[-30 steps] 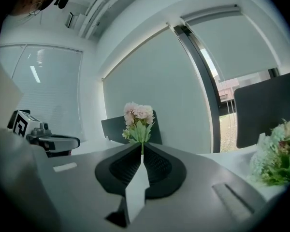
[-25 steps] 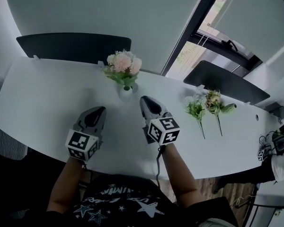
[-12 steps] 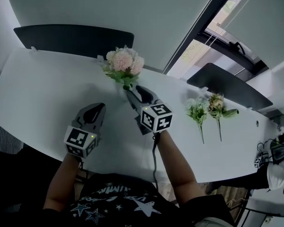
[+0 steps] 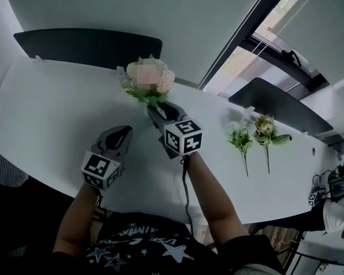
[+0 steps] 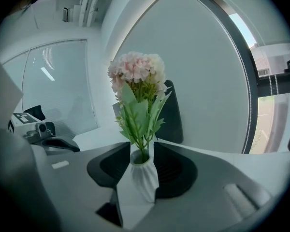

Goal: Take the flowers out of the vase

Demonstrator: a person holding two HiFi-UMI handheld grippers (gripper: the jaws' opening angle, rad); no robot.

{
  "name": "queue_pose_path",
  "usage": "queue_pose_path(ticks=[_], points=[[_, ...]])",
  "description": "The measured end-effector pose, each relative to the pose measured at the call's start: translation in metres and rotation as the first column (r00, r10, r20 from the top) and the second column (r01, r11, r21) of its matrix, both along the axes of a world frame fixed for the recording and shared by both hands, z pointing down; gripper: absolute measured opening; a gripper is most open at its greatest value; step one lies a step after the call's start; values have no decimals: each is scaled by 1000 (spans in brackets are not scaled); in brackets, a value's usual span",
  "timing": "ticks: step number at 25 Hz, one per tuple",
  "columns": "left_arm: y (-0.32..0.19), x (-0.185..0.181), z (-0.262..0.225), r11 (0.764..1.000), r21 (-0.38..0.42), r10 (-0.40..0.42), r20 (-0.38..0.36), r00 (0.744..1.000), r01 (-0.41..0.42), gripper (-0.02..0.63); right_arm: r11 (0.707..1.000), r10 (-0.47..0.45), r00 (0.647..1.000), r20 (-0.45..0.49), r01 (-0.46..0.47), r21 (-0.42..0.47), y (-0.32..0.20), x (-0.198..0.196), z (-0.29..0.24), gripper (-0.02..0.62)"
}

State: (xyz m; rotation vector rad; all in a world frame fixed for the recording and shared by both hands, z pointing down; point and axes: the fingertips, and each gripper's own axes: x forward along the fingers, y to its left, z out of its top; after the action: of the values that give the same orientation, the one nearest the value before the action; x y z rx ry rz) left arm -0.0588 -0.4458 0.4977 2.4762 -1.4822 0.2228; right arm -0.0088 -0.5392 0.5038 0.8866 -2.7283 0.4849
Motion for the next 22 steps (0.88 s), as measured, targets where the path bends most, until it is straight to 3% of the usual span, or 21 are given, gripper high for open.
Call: queue_pose_path(ticks=[9, 11, 22], points=[[-17, 7, 18, 999, 2, 35, 71, 997, -35, 15, 998, -56, 998, 7, 55, 34, -3, -8, -3, 93], [-21, 7, 22, 999, 5, 43, 67, 997, -43, 69, 997, -67, 998, 1, 66, 41, -2, -10, -2, 86], [-53, 28, 41, 991, 38, 119, 128, 985, -125, 165, 996, -77, 997, -1, 77, 51, -3, -8, -2, 60]])
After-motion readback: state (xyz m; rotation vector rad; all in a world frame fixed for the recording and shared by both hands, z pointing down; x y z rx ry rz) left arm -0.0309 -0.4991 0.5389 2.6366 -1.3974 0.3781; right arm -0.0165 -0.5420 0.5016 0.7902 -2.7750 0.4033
